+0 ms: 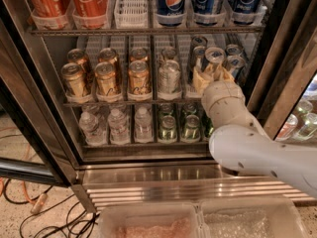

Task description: Pick redbull can from middle shelf of fridge

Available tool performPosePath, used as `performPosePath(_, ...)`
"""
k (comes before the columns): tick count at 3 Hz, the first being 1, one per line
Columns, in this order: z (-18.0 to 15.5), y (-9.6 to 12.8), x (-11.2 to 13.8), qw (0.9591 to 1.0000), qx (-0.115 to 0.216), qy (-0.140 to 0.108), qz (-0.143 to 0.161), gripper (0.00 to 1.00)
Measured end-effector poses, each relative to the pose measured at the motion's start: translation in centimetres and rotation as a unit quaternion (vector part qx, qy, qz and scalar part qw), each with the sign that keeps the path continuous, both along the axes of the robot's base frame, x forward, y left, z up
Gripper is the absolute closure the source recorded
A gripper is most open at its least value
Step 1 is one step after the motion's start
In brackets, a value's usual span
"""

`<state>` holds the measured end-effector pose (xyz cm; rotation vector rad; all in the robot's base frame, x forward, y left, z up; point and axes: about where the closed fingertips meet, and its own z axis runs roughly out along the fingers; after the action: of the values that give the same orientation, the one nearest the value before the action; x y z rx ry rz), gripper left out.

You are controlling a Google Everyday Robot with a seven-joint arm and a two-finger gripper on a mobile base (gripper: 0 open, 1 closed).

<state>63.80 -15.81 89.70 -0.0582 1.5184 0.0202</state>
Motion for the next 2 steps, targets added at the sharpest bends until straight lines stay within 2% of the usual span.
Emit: performPosePath(2, -2.2, -1.6, -4.9, 0.9977, -0.019, 0.057, -0.031, 1.0)
